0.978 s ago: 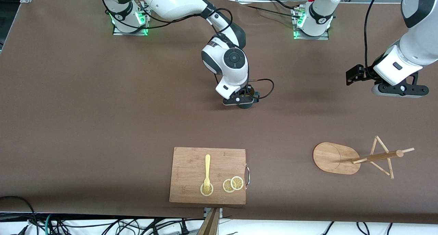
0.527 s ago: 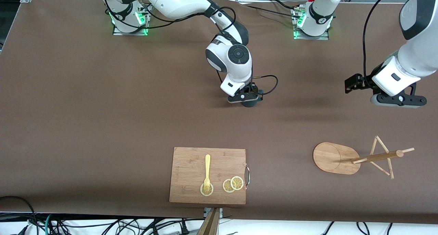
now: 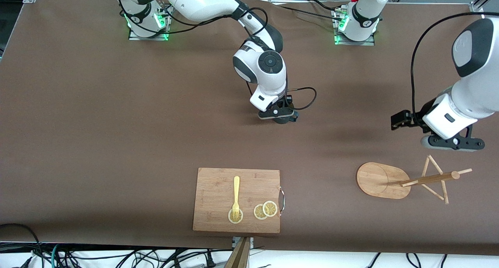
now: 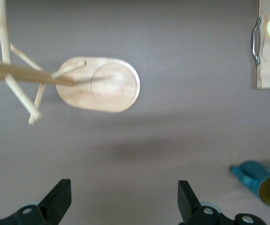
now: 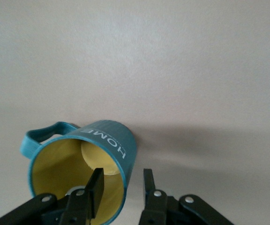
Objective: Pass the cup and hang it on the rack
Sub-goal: 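Set the mug down with the right gripper while the left gripper approaches, then withdraw the right gripper while the left gripper reaches the mug handle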
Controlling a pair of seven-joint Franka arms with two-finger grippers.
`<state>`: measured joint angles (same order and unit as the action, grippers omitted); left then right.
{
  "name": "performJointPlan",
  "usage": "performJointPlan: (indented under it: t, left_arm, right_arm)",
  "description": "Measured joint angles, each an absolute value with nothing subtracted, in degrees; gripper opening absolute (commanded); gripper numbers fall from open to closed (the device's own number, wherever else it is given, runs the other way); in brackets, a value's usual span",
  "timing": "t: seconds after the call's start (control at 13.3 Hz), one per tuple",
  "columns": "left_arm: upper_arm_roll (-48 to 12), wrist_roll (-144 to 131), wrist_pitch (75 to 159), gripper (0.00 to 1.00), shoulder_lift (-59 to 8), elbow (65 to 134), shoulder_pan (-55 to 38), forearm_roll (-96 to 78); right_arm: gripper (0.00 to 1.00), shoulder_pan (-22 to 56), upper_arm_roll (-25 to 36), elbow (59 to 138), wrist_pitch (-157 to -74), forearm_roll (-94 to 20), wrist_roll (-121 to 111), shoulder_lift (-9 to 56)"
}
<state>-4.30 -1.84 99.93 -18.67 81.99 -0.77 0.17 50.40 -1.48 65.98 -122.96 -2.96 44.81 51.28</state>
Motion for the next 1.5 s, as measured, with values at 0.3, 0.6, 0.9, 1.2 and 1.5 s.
performJointPlan:
  t: [0.3, 0.6, 0.9, 1.2, 1.5]
  left_arm:
    - [-4.71, -1.39, 101.41, 1.0, -21.6, 80.81, -1.78, -2.78]
    - [-4.78, 4.72, 101.38, 1.0, -24.3, 80.88, -3.19, -12.22]
    - [-6.28, 16.89, 104.95, 1.0, -27.52, 85.04, -3.4, -15.83]
    - [-10.1, 26.06, 118.17, 1.0, -27.11, 96.31, -3.33, -16.22]
    - [-11.05, 50.34, 124.73, 1.0, -25.13, 107.75, -2.01, -33.16]
  right_arm:
    - [0.93, 47.1, -1.47, 64.66, -115.38, -3.49, 44.77, 44.77]
    - [1.0, 39.96, -1.21, 64.61, -106.01, -3.59, 41.98, 37.54]
    - [1.0, 32.04, 1.71, 64.66, -96.14, -3.88, 38.18, 32.17]
    - [1.0, 24.13, 3.45, 66.73, -89.45, -7.5, 28.42, 25.22]
    - [1.0, 22.67, 11.63, 74.84, -83.95, -7.85, 14.48, 14.68]
